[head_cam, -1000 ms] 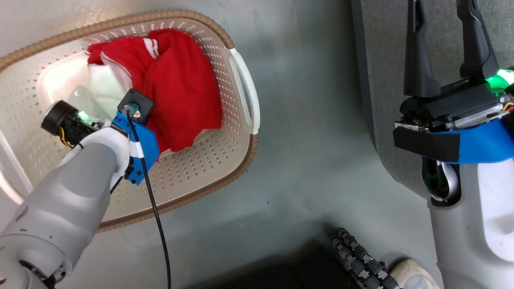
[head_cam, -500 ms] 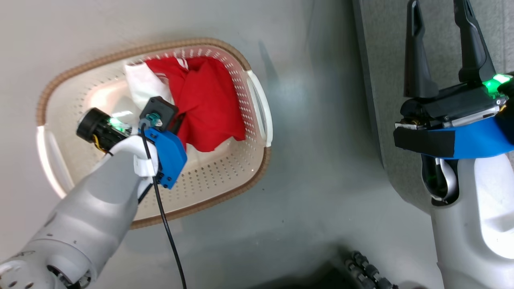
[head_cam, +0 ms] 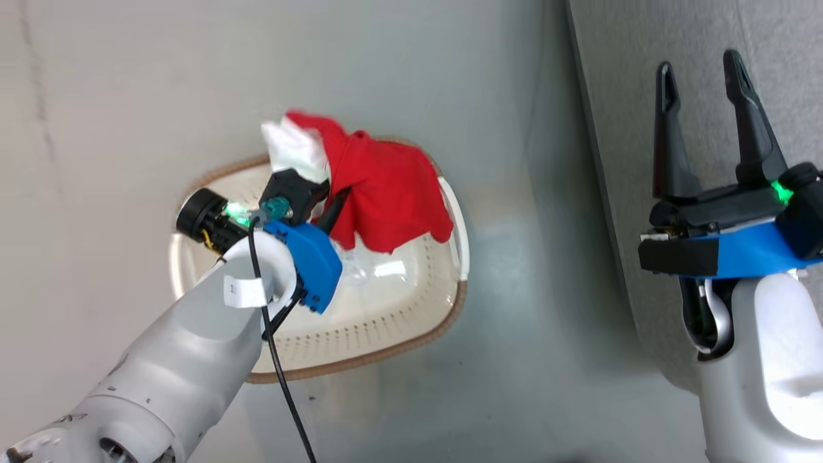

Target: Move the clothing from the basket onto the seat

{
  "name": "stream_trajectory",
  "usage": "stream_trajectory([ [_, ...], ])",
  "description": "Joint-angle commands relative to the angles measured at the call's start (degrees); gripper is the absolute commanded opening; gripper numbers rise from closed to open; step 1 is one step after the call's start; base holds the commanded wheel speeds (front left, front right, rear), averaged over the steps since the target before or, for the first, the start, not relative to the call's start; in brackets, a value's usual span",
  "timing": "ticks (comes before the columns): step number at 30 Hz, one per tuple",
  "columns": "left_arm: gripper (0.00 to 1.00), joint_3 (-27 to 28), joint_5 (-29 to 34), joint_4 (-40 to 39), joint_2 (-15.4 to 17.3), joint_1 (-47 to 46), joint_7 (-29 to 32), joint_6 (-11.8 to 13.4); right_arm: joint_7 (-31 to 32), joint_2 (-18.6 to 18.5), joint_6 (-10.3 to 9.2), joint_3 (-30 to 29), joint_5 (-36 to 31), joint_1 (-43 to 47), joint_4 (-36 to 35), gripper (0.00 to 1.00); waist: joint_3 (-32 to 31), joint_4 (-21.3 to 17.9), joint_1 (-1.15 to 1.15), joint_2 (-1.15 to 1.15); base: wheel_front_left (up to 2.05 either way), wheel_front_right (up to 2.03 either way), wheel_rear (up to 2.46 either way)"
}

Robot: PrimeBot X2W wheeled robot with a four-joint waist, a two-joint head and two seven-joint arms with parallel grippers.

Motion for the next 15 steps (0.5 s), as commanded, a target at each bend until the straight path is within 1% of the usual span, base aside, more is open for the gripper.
stream_trajectory([
  [1, 0.00, 2.14, 0.55, -1.77, 0.30, 0.11, -0.38, -0.06, -0.22, -0.02, 0.01, -0.42, -0.73, 1.28, 0.41, 1.00, -4.38, 2.74, 0.00, 0.00, 0.00, 0.00, 0.00],
  [4, 0.00, 5.85, 2.24, -4.57, 0.77, 1.75, -0.39, 0.03, -0.22, -0.02, 0.01, -0.64, -1.03, 2.52, 0.99, 1.00, -7.40, 3.60, 0.00, 0.00, 0.00, 0.00, 0.00],
  [10, 0.00, 13.53, 7.04, -10.52, 1.42, 5.65, -0.41, 0.99, -0.22, -0.02, 0.01, -0.76, -1.18, 5.06, 2.03, 1.00, -12.95, 4.45, 0.00, 0.00, 0.00, 0.00, 0.00],
  [15, 0.00, 18.87, 11.44, -14.71, 1.22, 8.72, -0.41, 1.13, -0.22, -0.02, 0.01, -1.19, -1.49, 7.70, 2.96, 1.00, -17.95, 4.90, 0.00, 0.00, 0.00, 0.00, 0.00],
])
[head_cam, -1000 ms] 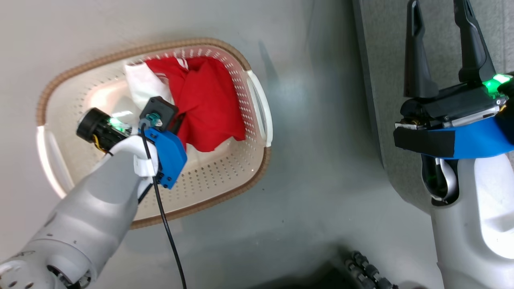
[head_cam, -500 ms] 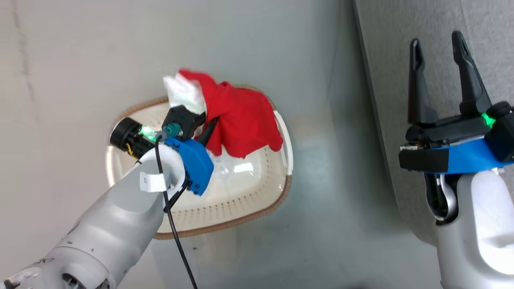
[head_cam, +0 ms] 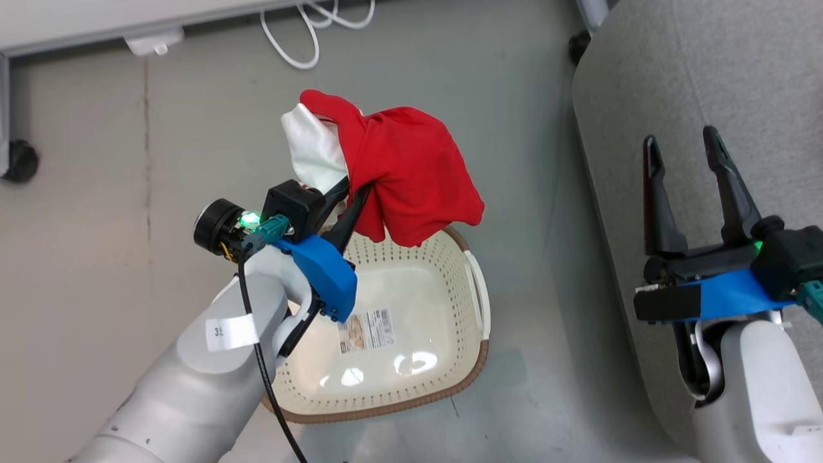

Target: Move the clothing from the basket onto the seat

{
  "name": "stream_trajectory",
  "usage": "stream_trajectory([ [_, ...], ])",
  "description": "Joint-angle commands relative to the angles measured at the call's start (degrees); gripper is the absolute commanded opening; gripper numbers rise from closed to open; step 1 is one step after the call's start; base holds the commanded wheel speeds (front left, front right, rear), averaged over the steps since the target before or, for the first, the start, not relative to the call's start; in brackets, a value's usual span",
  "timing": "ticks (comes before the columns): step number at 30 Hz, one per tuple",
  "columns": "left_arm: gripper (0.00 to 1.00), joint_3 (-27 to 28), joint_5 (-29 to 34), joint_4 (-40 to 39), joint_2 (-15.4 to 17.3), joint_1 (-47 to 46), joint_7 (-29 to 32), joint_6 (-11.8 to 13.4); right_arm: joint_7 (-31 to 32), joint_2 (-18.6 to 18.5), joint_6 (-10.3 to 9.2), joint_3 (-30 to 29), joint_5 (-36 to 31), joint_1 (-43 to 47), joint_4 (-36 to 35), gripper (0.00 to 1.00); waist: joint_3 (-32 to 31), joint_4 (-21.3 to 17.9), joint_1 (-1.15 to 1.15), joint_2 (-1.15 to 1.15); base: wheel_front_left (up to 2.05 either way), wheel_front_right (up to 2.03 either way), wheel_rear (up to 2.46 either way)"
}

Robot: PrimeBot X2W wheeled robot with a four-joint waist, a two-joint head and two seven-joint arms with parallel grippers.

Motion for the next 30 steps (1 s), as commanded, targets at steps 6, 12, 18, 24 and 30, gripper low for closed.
stream_trajectory([
  [6, 0.00, 5.66, 4.81, -3.85, -1.06, 3.57, -0.28, 0.00, -0.22, -0.02, 0.01, -0.63, -0.15, 4.52, 1.43, 1.00, -8.88, 0.80, 0.01, 0.00, 0.00, 0.00, 0.00],
  [12, 0.00, 8.04, 7.61, -5.52, -2.27, 5.76, -0.28, -0.41, -0.22, -0.02, 0.01, -0.82, 0.42, 7.88, 2.21, 1.00, -13.76, 0.59, 0.01, 0.00, 0.00, 0.00, 0.00],
  [18, 0.00, 9.20, 9.27, -7.05, -3.20, 6.87, -0.27, -0.68, -0.22, -0.02, 0.01, -1.26, 0.54, 10.66, 2.61, 1.00, -17.06, 0.89, 0.01, 0.00, 0.00, 0.00, 0.00],
  [24, 0.00, 9.42, 10.22, -8.64, -3.84, 7.32, -0.27, -0.86, -0.22, -0.02, 0.01, -1.76, 0.70, 12.62, 2.97, 1.00, -19.63, 1.63, 0.01, 0.00, 0.00, 0.00, 0.00],
  [30, 0.00, 9.18, 10.46, -10.01, -4.00, 8.04, -0.28, -0.97, -0.22, -0.02, 0.01, -1.68, 0.97, 13.73, 3.00, 1.00, -21.22, 2.31, 0.01, 0.00, 0.00, 0.00, 0.00],
])
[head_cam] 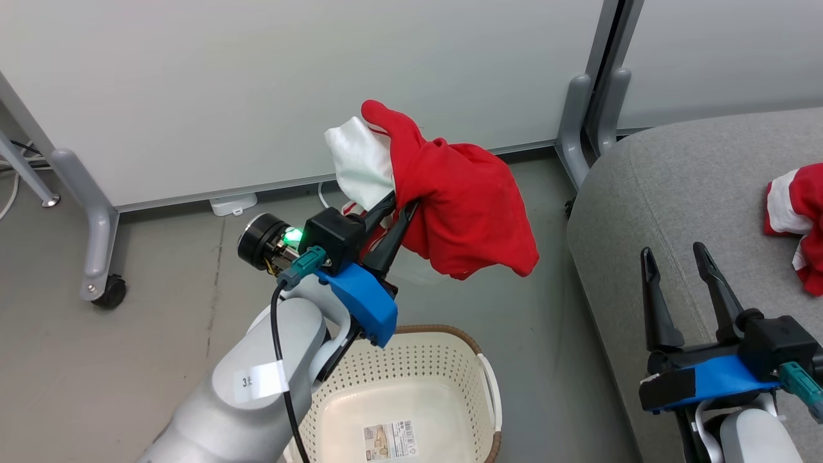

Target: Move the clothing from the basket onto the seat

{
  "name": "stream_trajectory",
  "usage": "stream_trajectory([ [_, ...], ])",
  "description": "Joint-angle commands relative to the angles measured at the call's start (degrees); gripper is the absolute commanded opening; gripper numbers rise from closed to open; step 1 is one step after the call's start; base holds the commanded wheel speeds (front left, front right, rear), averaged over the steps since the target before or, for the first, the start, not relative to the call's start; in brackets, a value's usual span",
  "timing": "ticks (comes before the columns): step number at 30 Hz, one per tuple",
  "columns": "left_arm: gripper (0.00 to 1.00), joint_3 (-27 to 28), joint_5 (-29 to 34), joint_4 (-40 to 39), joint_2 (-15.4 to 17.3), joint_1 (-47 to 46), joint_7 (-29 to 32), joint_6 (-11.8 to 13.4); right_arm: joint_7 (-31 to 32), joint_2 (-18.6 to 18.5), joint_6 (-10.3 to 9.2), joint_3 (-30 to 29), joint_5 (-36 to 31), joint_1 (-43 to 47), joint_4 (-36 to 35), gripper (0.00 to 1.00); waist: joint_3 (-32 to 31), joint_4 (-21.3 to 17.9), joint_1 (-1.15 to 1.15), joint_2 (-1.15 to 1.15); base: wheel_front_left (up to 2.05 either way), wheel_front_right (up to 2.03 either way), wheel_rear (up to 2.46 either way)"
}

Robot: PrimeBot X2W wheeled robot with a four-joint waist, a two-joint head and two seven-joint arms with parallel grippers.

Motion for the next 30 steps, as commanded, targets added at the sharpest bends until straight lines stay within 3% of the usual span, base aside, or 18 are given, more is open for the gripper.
stream_trajectory([
  [1, 0.00, 0.17, 0.04, -0.26, -0.08, 0.59, -0.28, -0.30, -0.22, -0.02, 0.01, 0.05, 0.40, 0.88, -0.05, 1.00, -0.17, 0.16, 0.01, 0.00, 0.00, 0.00, 0.00],
  [9, 0.00, 0.09, 0.30, -0.65, 0.13, 0.10, -0.27, -0.23, -0.22, -0.01, 0.01, 2.22, 0.15, -0.61, -0.80, 1.00, 0.43, 0.40, 0.01, 0.00, 0.00, 0.00, 0.00],
  [21, 0.00, -0.54, 0.86, -0.94, -0.41, -1.83, -0.27, -0.27, -0.22, -0.02, 0.01, 15.04, -0.67, -7.77, 0.31, 1.00, 2.39, 0.95, 0.01, 0.00, 0.00, 0.00, 0.00],
  [30, 0.00, -2.42, 1.53, -1.64, -1.17, -2.65, -0.28, -0.27, -0.22, -0.04, 0.01, 21.41, -2.70, -14.53, 5.75, 1.00, 3.58, 2.37, 0.01, 0.00, 0.00, 0.00, 0.00],
])
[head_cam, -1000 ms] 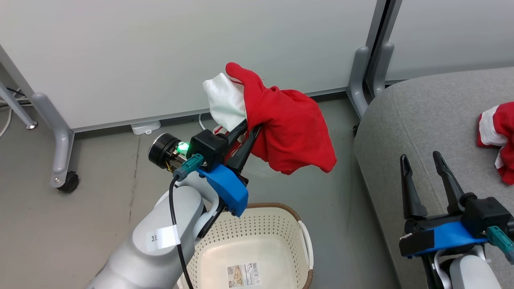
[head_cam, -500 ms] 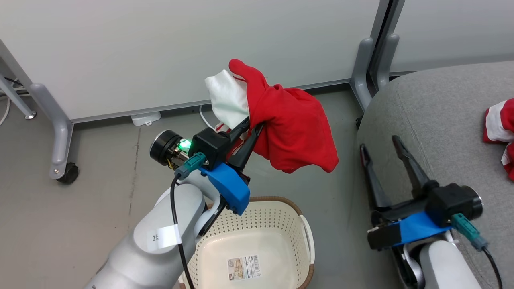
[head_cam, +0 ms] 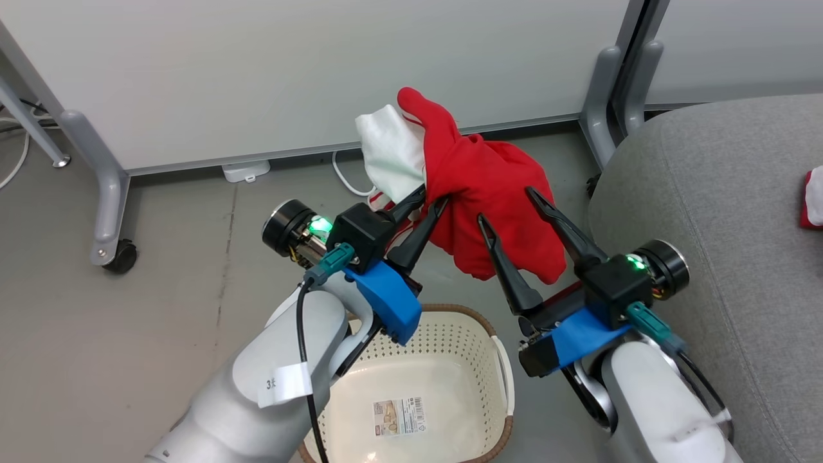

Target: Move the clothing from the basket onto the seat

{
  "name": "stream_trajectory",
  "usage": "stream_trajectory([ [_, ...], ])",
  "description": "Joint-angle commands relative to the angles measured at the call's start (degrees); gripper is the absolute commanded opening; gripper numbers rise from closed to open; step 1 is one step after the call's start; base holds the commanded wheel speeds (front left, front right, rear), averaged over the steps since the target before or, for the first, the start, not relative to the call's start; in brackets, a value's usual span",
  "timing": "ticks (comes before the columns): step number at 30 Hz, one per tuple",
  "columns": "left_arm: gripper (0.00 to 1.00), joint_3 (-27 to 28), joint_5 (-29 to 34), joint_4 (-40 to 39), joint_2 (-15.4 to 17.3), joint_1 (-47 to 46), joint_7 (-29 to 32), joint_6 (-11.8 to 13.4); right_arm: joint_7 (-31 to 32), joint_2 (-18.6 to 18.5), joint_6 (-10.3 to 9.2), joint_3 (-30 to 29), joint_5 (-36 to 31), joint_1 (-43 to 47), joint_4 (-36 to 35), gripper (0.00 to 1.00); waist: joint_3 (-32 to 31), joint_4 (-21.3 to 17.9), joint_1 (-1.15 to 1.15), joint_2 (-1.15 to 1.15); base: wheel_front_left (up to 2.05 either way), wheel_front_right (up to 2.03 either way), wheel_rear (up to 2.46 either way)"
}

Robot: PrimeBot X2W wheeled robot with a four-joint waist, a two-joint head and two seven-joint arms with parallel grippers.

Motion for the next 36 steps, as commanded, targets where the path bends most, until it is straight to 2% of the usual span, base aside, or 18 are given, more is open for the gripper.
stream_trajectory([
  [1, 0.00, -0.37, 0.40, -0.46, -0.13, -1.05, -0.28, -0.04, -0.21, -0.07, 0.01, 0.52, -1.30, -1.71, 1.90, 1.00, 0.30, 0.39, 0.00, 0.00, 0.00, 0.00, 0.00],
  [10, 0.00, -2.74, 0.23, -1.85, -0.88, -1.97, -0.28, -0.05, -0.22, -0.06, 0.01, 2.10, -8.41, -7.55, 10.04, 1.00, 1.23, 1.55, 0.00, 0.00, 0.00, 0.00, 0.00],
  [16, 0.00, -4.22, -0.31, -2.51, -0.99, -2.35, -0.28, -0.05, -0.21, -0.08, 0.01, 1.68, -9.15, -9.05, 14.85, 1.00, 1.40, 1.78, 0.00, 0.00, 0.00, 0.00, 0.00],
  [17, 0.00, -4.33, -0.43, -2.57, -1.01, -2.35, -0.29, -0.05, -0.21, -0.08, 0.01, 1.64, -8.58, -9.27, 15.74, 0.50, 1.39, 1.80, 0.00, 0.00, 0.00, 0.00, 0.00],
  [18, 0.00, -4.37, -0.49, -2.60, -0.99, -2.39, -0.29, -0.05, -0.21, -0.08, 0.01, 1.72, -8.21, -9.37, 16.55, 0.04, 1.39, 1.80, 0.00, 0.00, 0.00, 0.00, 0.00],
  [19, 0.00, -4.39, -0.59, -2.62, -0.94, -2.48, -0.29, -0.05, -0.20, -0.07, 0.01, 1.91, -7.69, -9.33, 17.27, 0.00, 1.38, 1.78, 0.00, 0.00, 0.00, 0.00, 0.00],
  [28, 0.00, -4.56, -0.87, -2.68, -0.59, -2.63, -0.29, -0.05, -0.21, -0.07, 0.01, 2.65, -4.40, -9.84, 18.43, 0.00, 1.50, 1.45, 0.00, 0.00, 0.00, 0.00, 0.00],
  [36, 0.00, -4.56, -0.96, -2.52, -0.53, -2.51, -0.29, -0.06, -0.21, -0.07, 0.01, 2.71, -4.01, -9.62, 18.07, 0.00, 1.39, 1.46, 0.00, 0.00, 0.00, 0.00, 0.00],
])
